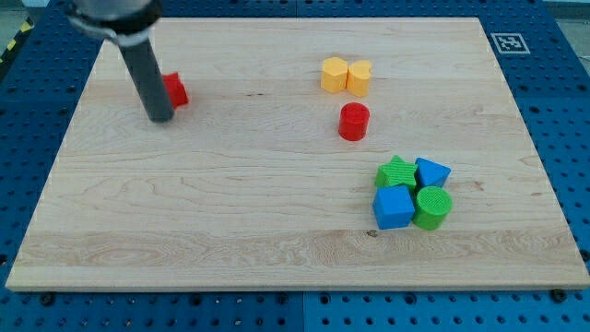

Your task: Place the red star and red circle parallel to each other

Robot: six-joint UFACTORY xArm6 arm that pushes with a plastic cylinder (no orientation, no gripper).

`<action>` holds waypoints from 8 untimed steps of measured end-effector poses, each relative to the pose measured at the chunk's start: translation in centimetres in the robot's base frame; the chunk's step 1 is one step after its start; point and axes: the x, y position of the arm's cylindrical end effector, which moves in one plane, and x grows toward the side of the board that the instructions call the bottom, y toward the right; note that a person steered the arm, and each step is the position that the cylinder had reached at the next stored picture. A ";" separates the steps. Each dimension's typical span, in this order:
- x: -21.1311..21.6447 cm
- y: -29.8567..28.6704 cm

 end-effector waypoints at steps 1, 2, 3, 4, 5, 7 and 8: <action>-6.4 -1.0; -3.4 -0.9; -1.4 1.5; -3.9 4.4; -7.5 3.2; -4.2 2.2; -4.0 -1.0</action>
